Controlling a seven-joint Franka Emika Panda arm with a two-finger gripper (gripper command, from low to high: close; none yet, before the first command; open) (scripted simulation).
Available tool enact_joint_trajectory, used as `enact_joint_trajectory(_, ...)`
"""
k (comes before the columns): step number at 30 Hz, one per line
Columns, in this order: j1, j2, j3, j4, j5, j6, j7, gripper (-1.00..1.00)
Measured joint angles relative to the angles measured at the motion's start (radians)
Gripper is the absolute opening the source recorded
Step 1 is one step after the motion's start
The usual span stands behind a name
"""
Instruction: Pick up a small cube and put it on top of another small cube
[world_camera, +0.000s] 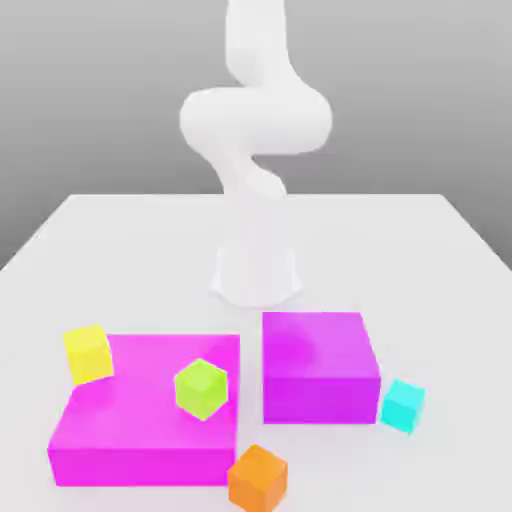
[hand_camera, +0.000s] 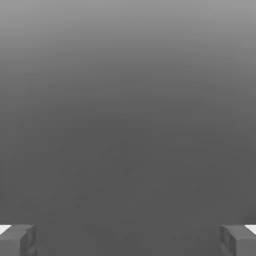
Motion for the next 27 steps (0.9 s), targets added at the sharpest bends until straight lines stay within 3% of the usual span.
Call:
enact_joint_trajectory(8,0.188,0.297,-0.007,-0.13,0.113,0.162,-0.229,0.0)
enact_joint_trajectory(15,0.297,0.547,0.051,-0.243,0.153,0.305,-0.383,0.0)
enact_joint_trajectory(19,0.353,0.686,0.087,-0.309,0.1,0.392,-0.417,0.0)
enact_joint_trajectory(22,0.391,0.786,0.088,-0.359,-0.008,0.456,-0.394,0.0)
enact_joint_trajectory(27,0.431,0.962,0.044,-0.348,-0.088,0.594,-0.358,0.0)
